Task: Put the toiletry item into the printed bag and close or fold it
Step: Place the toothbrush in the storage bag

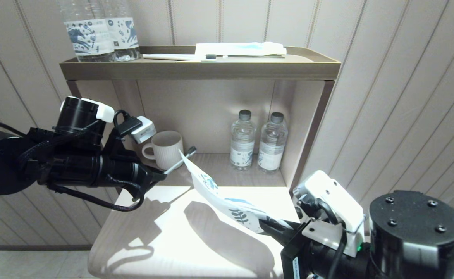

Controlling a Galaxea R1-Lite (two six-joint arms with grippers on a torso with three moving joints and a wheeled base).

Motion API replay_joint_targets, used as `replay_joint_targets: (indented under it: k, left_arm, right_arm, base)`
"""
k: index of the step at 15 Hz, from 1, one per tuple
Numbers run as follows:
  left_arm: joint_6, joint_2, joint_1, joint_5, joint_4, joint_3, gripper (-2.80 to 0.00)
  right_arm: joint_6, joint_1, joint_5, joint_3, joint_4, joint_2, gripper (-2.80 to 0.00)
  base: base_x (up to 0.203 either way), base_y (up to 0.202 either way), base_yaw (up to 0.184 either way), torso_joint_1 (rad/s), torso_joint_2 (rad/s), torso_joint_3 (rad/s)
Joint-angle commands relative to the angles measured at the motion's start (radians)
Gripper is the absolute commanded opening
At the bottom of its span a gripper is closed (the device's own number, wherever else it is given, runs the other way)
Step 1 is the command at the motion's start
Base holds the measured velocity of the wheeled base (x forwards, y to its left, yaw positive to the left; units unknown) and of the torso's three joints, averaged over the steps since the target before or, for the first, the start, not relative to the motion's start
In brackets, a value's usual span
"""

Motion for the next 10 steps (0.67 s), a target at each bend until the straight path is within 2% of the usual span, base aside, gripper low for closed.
replay_joint_targets:
  k: [1,10]
  left_arm:
    - [0.002,0.001,0.013,-0.003,0.0,-0.001,-2.8]
    - [0.003,-0.014,0.014,-0.003,0.0,0.008,-2.8]
  right_arm:
    - [0.001,-0.019,0.0,0.011,-0.006,0.008,-2.8]
    - [0.004,-0.033,0.019,-0.056,-0.011,0.131,-2.8]
  base:
    - [0.0,0.0,0.0,0.0,0.0,0.0]
    - [0.0,0.0,0.0,0.0,0.0,0.0]
